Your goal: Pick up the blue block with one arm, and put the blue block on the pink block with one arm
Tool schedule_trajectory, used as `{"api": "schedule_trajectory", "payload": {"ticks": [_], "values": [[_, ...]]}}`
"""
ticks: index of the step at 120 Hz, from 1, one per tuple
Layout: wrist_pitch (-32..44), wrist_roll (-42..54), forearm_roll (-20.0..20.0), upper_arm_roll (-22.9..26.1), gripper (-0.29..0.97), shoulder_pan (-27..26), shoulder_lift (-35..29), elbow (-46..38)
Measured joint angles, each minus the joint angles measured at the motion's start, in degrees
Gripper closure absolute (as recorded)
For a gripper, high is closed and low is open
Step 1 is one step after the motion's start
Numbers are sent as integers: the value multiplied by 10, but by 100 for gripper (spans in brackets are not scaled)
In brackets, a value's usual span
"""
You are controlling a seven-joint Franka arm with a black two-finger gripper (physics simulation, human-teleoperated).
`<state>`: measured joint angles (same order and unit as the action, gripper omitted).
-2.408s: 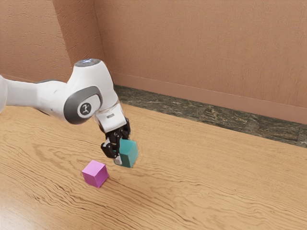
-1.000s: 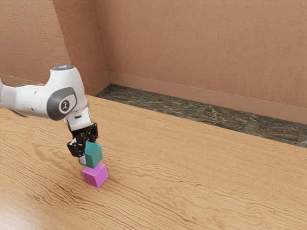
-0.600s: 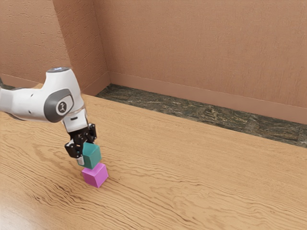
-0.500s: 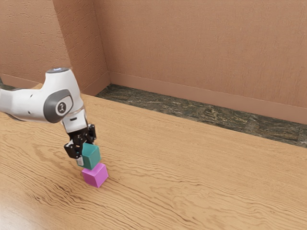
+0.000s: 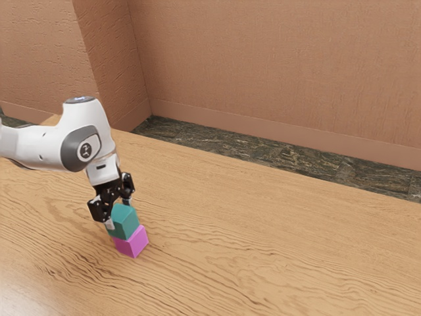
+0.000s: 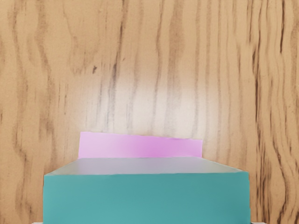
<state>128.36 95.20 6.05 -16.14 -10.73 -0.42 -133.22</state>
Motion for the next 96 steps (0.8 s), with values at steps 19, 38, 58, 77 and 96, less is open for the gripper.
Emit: {"api": "schedule_trajectory", "payload": {"ticks": [19,38,58,77,96], "values": [[-1,3,4,0,6,-6,0,0],[-2,5,7,1,3,-14,-2,0],[-4,7,12,1,1,-23,-2,1],[-44,6,21,6,1,-34,-49,10],[-159,-20,-1,18,0,-42,-69,125]]}}
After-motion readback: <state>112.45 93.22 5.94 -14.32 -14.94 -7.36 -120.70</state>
